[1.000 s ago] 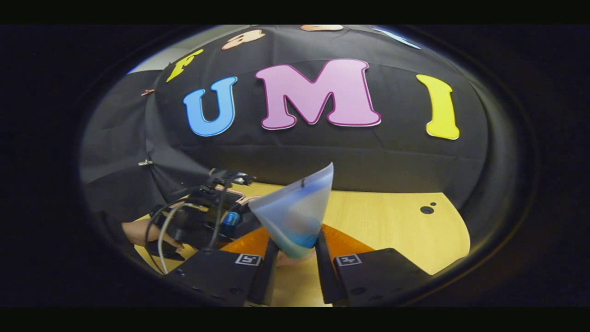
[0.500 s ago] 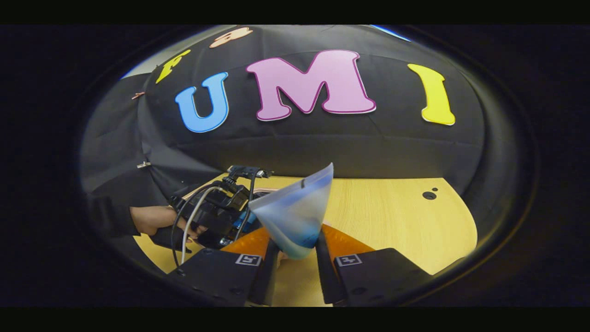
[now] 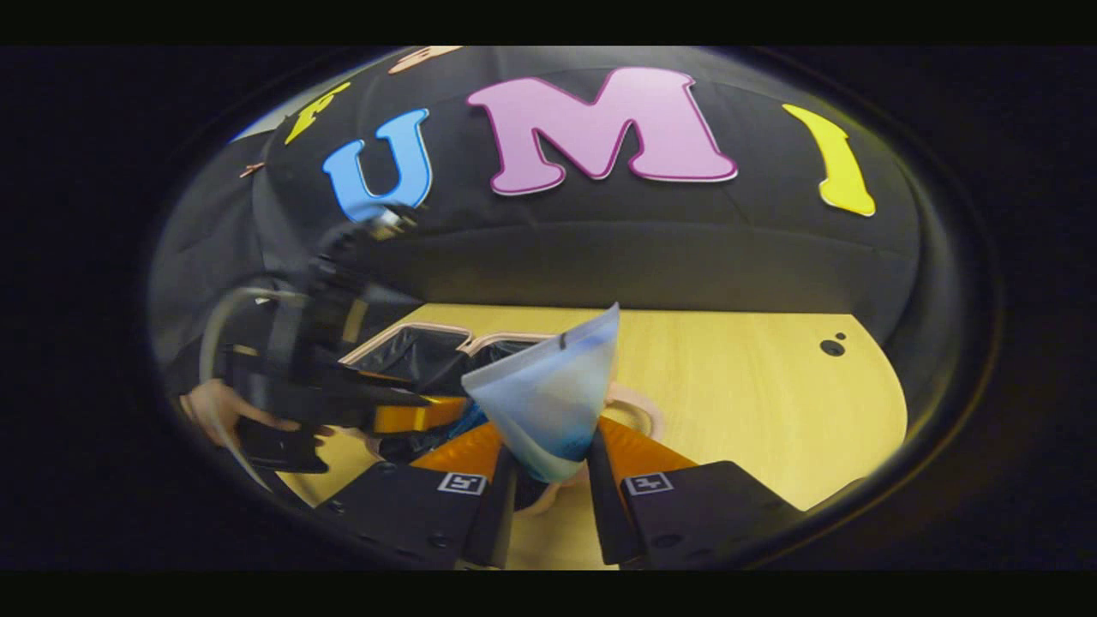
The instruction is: First open the suitcase, pack the skin care products into it, and then close the suitcase.
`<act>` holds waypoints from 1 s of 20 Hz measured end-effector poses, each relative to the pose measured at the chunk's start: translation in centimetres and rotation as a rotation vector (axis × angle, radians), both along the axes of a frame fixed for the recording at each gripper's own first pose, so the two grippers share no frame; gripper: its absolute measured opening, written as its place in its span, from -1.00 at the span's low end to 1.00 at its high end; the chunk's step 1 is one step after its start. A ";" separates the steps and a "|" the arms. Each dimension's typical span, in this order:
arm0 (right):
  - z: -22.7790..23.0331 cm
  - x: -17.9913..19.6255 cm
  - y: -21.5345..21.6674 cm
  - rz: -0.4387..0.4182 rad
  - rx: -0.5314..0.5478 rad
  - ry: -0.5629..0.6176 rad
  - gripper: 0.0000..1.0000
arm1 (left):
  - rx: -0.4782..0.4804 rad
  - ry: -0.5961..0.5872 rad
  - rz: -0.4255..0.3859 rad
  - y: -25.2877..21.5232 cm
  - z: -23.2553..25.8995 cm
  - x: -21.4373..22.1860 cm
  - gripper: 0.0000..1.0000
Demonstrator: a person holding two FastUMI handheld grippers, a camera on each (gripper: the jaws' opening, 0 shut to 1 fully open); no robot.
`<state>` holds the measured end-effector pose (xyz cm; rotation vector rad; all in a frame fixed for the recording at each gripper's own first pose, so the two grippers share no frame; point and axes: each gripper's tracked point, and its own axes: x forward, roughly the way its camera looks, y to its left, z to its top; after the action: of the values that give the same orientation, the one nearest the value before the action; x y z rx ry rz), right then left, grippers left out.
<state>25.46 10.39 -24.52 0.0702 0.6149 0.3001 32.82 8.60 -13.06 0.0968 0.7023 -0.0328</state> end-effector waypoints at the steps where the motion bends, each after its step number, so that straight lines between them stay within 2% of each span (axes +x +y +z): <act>1: -1.1 0.0 0.4 0.019 -0.031 0.031 -0.14 | 0.019 -0.035 -0.002 1.5 1.1 -0.8 0.86; 2: -2.3 0.0 1.1 0.039 -0.042 0.064 -0.14 | 0.036 -0.062 -0.001 2.7 2.3 -1.5 0.78; 4: -4.5 -0.4 3.1 0.062 -0.033 0.145 -0.14 | 0.047 -0.112 0.006 4.7 4.4 -3.3 0.77; 7: -8.2 -1.0 5.2 0.071 -0.045 0.257 -0.14 | -0.026 -0.136 -0.010 5.1 5.3 -5.0 0.78; 10: -9.8 -0.9 6.6 0.024 -0.038 0.344 -0.13 | -0.066 -0.127 -0.008 6.0 5.1 -5.7 0.79; 12: -10.6 -0.2 6.8 0.030 -0.093 0.346 -0.14 | -0.067 -0.131 -0.019 6.2 5.0 -5.9 0.79; 15: -11.6 -0.2 8.1 -0.026 -0.061 0.410 -0.12 | -0.052 -0.133 0.014 7.6 4.8 -6.1 0.80; 20: -11.7 1.5 7.9 -0.079 -0.097 0.359 -0.07 | -0.032 -0.139 0.055 10.5 4.2 -6.5 0.80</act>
<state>26.95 18.32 -36.26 0.0550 0.9797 0.1806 26.28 19.08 -8.83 0.0483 0.5648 0.0156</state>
